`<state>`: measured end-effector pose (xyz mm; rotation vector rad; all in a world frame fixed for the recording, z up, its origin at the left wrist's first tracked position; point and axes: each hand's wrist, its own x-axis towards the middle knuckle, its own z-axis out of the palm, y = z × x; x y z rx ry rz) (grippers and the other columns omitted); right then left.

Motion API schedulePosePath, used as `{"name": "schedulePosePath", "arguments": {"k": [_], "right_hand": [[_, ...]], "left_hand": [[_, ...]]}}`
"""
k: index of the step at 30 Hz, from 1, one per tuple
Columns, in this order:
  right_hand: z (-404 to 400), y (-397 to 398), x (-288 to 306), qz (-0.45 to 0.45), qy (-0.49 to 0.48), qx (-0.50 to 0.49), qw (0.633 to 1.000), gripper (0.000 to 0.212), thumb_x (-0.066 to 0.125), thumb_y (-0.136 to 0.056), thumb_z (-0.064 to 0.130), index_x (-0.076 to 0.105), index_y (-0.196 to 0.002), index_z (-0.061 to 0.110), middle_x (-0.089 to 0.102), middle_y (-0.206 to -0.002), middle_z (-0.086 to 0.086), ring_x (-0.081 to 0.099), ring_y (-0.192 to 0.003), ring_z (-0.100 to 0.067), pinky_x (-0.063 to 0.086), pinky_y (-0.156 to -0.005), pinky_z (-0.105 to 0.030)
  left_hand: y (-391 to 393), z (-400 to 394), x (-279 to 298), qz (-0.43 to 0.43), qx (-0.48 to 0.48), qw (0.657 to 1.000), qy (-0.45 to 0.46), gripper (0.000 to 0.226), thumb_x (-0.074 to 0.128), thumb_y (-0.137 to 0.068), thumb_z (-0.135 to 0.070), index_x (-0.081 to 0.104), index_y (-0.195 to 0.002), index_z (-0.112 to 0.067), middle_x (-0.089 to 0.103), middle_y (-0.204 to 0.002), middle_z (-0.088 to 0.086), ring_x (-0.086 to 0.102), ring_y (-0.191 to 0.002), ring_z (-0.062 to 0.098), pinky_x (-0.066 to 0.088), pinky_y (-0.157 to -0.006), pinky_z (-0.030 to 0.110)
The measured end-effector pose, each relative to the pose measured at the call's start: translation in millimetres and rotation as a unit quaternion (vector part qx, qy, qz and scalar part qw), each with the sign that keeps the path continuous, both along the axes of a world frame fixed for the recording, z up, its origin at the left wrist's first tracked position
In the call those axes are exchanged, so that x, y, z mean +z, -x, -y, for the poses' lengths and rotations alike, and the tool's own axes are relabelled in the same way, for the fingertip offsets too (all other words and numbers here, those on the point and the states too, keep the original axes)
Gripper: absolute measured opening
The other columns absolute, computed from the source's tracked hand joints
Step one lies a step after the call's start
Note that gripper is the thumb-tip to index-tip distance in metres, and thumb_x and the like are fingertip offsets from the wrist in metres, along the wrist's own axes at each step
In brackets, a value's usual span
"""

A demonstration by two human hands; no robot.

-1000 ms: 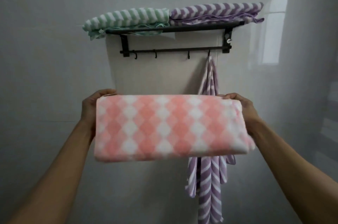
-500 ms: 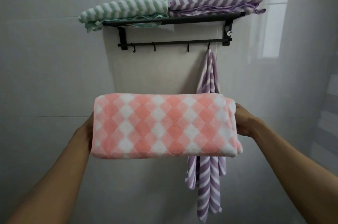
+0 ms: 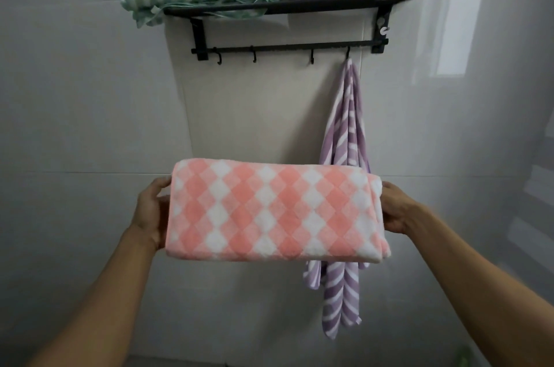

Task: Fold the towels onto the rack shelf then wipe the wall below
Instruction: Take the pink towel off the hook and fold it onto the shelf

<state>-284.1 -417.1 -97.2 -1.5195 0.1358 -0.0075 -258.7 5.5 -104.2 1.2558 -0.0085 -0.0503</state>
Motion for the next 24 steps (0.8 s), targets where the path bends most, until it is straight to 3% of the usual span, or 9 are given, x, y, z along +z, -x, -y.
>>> {"name": "schedulePosePath", "arguments": {"k": [2, 4, 5, 8, 12, 18, 20, 22, 24], "right_hand": [[5, -1, -6, -0.018, 0.010, -0.020, 1.000, 0.018, 0.057, -0.099, 0.005, 0.065, -0.109, -0.007, 0.057, -0.068, -0.009, 0.050, -0.048, -0.015, 0.047, -0.045, -0.026], [13, -2, -15, -0.045, 0.018, -0.026, 0.998, 0.021, 0.056, -0.098, 0.004, 0.065, -0.112, -0.009, 0.054, -0.064, -0.008, 0.046, -0.046, -0.014, 0.043, -0.045, -0.027], [16, -2, -20, -0.060, 0.014, -0.022, 0.998, 0.022, 0.055, -0.098, 0.004, 0.065, -0.112, -0.010, 0.054, -0.066, -0.009, 0.048, -0.048, -0.016, 0.045, -0.047, -0.029], [18, 2, -26, -0.100, -0.040, 0.017, 0.994, 0.033, 0.050, -0.101, 0.015, 0.067, -0.118, -0.008, 0.066, -0.097, -0.020, 0.064, -0.081, -0.031, 0.056, -0.078, -0.044], [20, 7, -30, -0.124, -0.123, 0.008, 0.985, 0.058, 0.035, -0.088, 0.024, 0.061, -0.131, -0.006, 0.065, -0.126, -0.023, 0.060, -0.112, -0.038, 0.042, -0.109, -0.051], [16, 21, -32, -0.070, -0.271, 0.084, 0.956, 0.075, 0.040, -0.091, 0.057, 0.057, -0.140, 0.003, 0.056, -0.142, -0.025, 0.045, -0.137, -0.046, 0.028, -0.117, -0.058], [10, 25, -28, -0.051, -0.248, 0.140, 0.957, 0.085, 0.058, -0.084, 0.067, 0.056, -0.140, 0.004, 0.056, -0.142, -0.026, 0.047, -0.135, -0.046, 0.029, -0.117, -0.061], [1, 26, -21, -0.044, -0.148, 0.163, 0.975, 0.085, 0.088, -0.071, 0.040, 0.056, -0.140, 0.002, 0.059, -0.137, -0.026, 0.055, -0.127, -0.047, 0.039, -0.111, -0.062], [-8, 23, -12, -0.043, -0.077, 0.146, 0.985, 0.077, 0.090, -0.069, 0.008, 0.055, -0.137, -0.003, 0.065, -0.130, -0.026, 0.063, -0.118, -0.047, 0.046, -0.103, -0.064]], "left_hand": [[9, 5, -11, -0.023, -0.078, 0.997, 0.018, 0.065, 0.073, -0.069, -0.065, 0.081, -0.094, -0.006, 0.076, -0.099, 0.017, 0.073, -0.087, 0.034, 0.057, -0.077, 0.047], [12, 12, -25, -0.043, -0.114, 0.991, -0.060, 0.093, 0.100, -0.034, -0.046, 0.073, -0.109, 0.001, 0.075, -0.106, 0.020, 0.074, -0.089, 0.034, 0.061, -0.068, 0.047], [9, 16, -34, -0.054, -0.104, 0.989, -0.085, 0.099, 0.103, -0.032, -0.034, 0.068, -0.116, 0.006, 0.073, -0.110, 0.023, 0.074, -0.091, 0.035, 0.062, -0.068, 0.047], [0, 27, -34, -0.070, -0.035, 0.993, -0.083, 0.057, 0.083, -0.072, -0.021, 0.065, -0.117, 0.009, 0.069, -0.116, 0.028, 0.074, -0.085, 0.035, 0.062, -0.069, 0.050], [-11, 37, -13, -0.036, -0.029, 0.996, -0.078, 0.033, 0.064, -0.094, -0.027, 0.067, -0.115, -0.003, 0.075, -0.104, 0.019, 0.075, -0.079, 0.030, 0.062, -0.064, 0.044], [-21, 40, 5, 0.030, 0.008, 0.993, -0.110, 0.036, 0.061, -0.097, -0.035, 0.058, -0.129, -0.018, 0.075, -0.110, 0.009, 0.075, -0.086, 0.024, 0.062, -0.063, 0.038], [-23, 36, 9, 0.035, 0.013, 0.992, -0.117, 0.044, 0.063, -0.094, -0.041, 0.057, -0.131, -0.016, 0.073, -0.116, 0.011, 0.074, -0.091, 0.026, 0.062, -0.067, 0.039], [-16, 31, 16, 0.032, -0.002, 0.991, -0.128, 0.061, 0.075, -0.079, -0.051, 0.061, -0.124, -0.012, 0.074, -0.112, 0.013, 0.074, -0.089, 0.027, 0.062, -0.065, 0.038], [-10, 23, 21, 0.014, -0.036, 0.986, -0.160, 0.090, 0.096, -0.042, -0.054, 0.066, -0.110, -0.004, 0.076, -0.102, 0.015, 0.076, -0.082, 0.028, 0.061, -0.059, 0.036]]}}
